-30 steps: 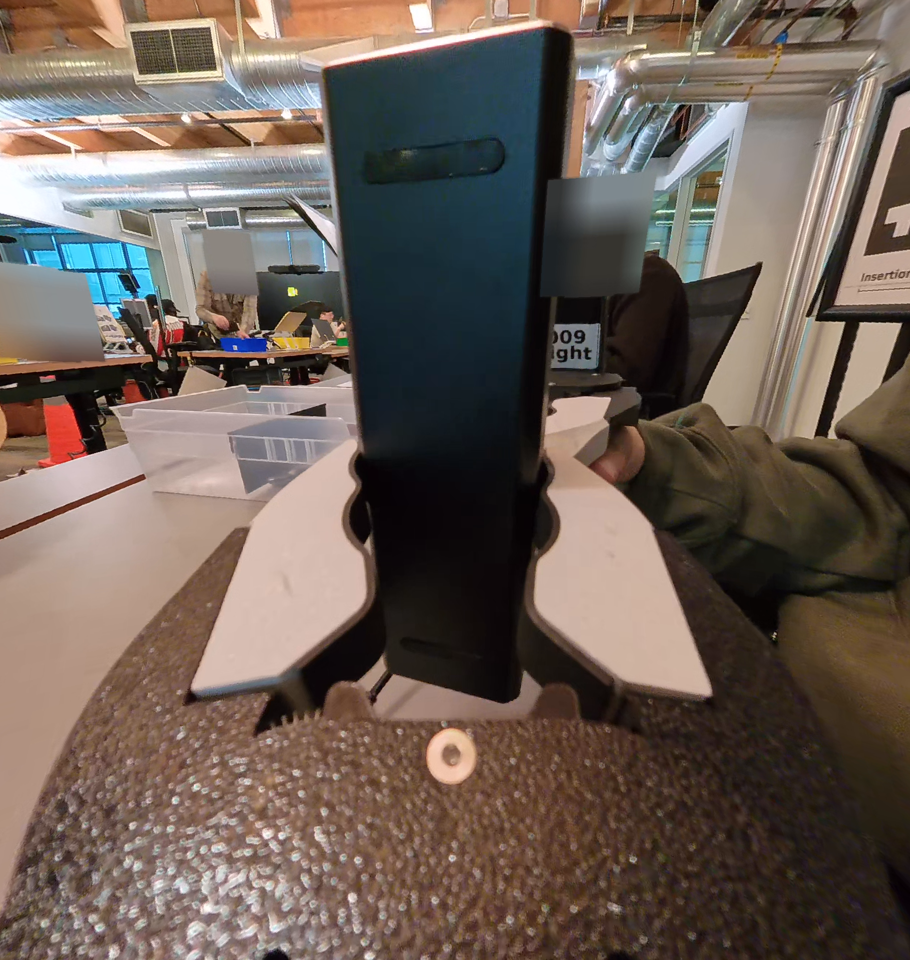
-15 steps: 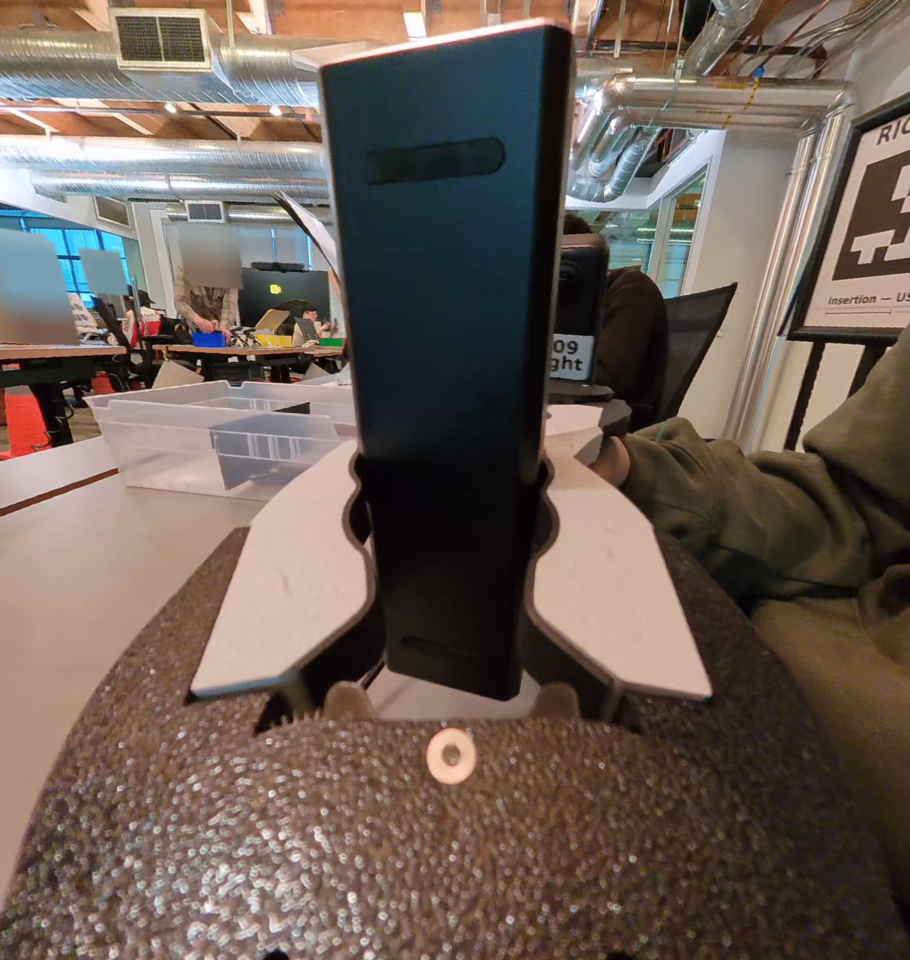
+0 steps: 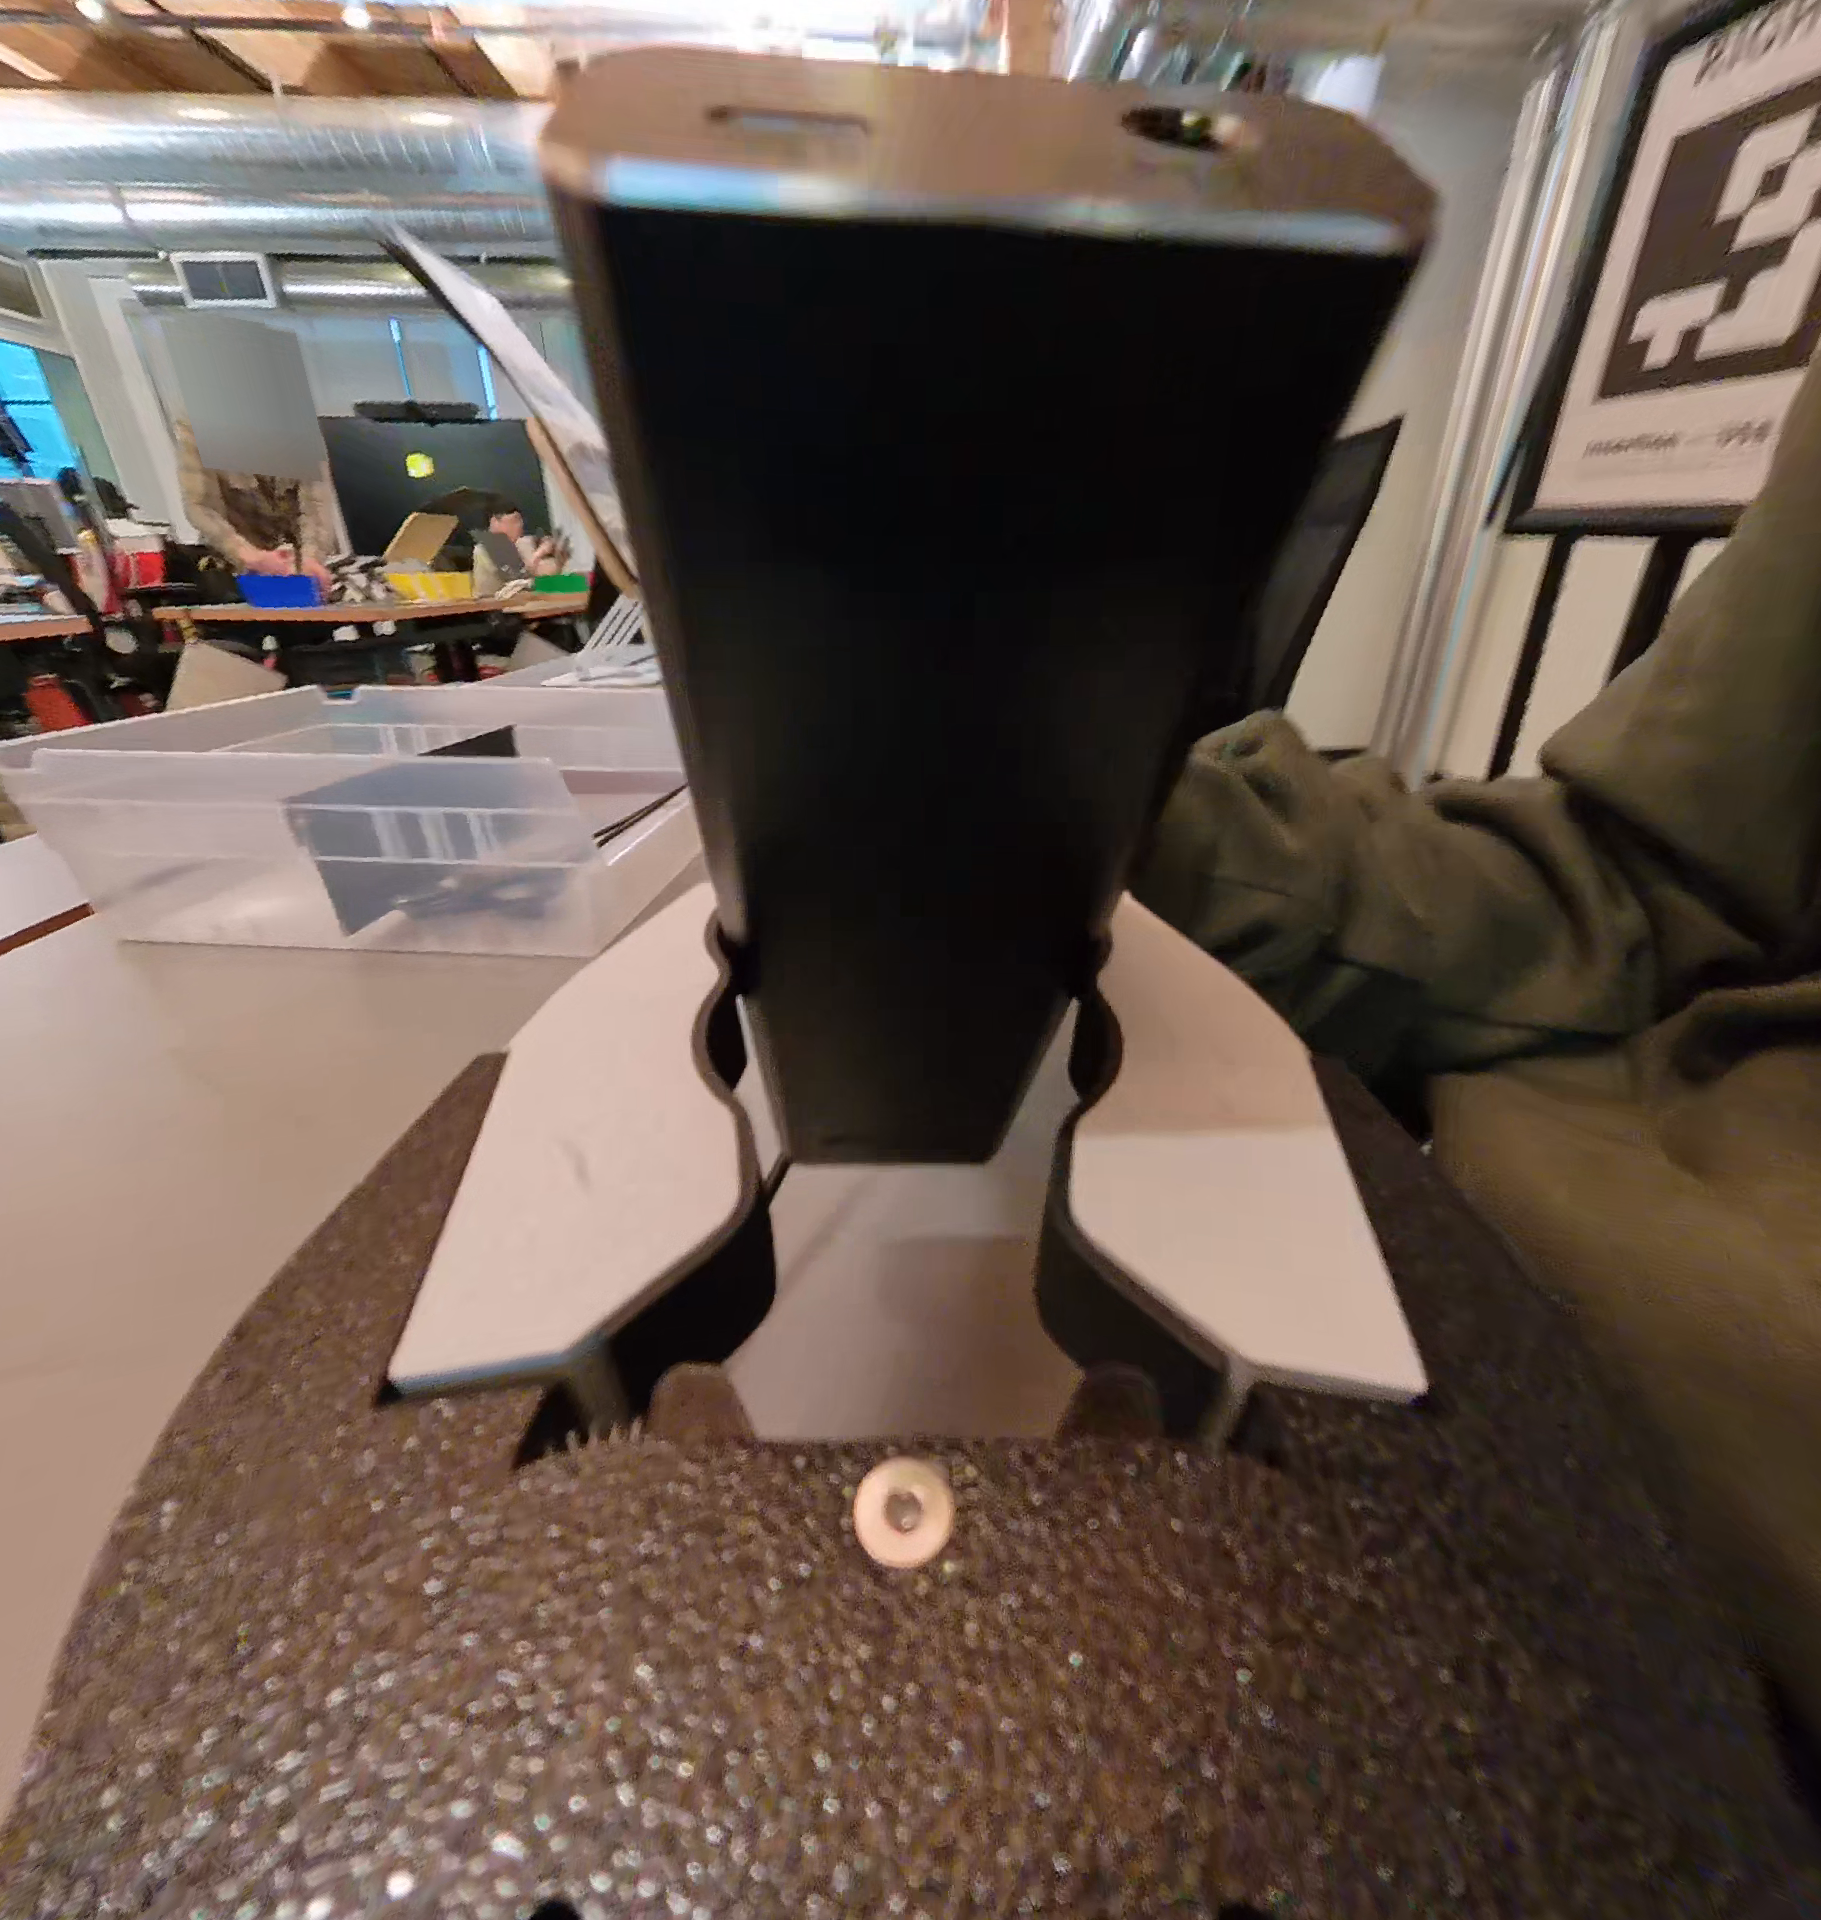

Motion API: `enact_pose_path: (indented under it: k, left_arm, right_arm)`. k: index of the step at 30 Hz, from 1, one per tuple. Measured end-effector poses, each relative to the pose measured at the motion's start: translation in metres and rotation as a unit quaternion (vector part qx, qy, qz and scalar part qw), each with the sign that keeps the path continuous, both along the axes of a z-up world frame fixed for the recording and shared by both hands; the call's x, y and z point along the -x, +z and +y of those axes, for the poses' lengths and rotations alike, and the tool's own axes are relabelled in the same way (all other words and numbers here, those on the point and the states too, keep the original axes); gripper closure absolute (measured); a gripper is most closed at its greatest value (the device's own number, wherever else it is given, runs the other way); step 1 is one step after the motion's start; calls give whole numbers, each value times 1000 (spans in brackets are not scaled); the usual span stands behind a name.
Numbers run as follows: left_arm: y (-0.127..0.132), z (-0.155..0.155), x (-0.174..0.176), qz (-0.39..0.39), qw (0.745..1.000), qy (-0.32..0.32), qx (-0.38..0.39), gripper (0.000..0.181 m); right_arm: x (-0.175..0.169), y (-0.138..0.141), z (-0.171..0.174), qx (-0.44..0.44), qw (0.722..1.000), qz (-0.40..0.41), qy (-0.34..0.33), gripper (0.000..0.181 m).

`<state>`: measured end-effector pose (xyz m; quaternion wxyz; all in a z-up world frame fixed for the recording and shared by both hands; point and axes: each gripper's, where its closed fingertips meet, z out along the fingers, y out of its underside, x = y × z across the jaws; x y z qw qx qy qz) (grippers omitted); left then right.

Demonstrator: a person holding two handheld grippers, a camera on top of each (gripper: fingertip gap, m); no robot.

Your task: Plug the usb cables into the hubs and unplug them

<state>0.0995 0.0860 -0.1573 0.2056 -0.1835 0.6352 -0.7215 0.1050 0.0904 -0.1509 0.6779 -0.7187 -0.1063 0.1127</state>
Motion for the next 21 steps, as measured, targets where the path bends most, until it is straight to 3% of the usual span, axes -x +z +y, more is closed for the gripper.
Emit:
enact_pose_path:
  k: [4, 8, 9, 11, 13, 21]
  left_arm:
    - [0, -1, -6, 8, 1000, 20, -9, 121]
    - [-10, 0, -9, 24, 998, 30, -48, 121]
    - [-12, -1, -8, 30, 998, 26, -52, 121]
    - [-15, -3, -7, 35, 997, 17, -60, 121]
    - [-17, -7, -5, 38, 997, 7, -68, 121]
    - [-19, -7, -2, 39, 996, -3, -76, 122]
  right_arm:
    - [-2, 2, -4, -10, 1000, -2, -3, 179]
    - [6, -6, -12, 0, 999, -33, 30, 145]
    - [7, -7, -13, 0, 999, -34, 31, 144]
    - [7, -4, -10, -12, 999, -31, 24, 146]
    - [9, -7, -6, -3, 999, -38, 26, 161]
    - [12, -16, -6, 24, 998, -41, 39, 165]
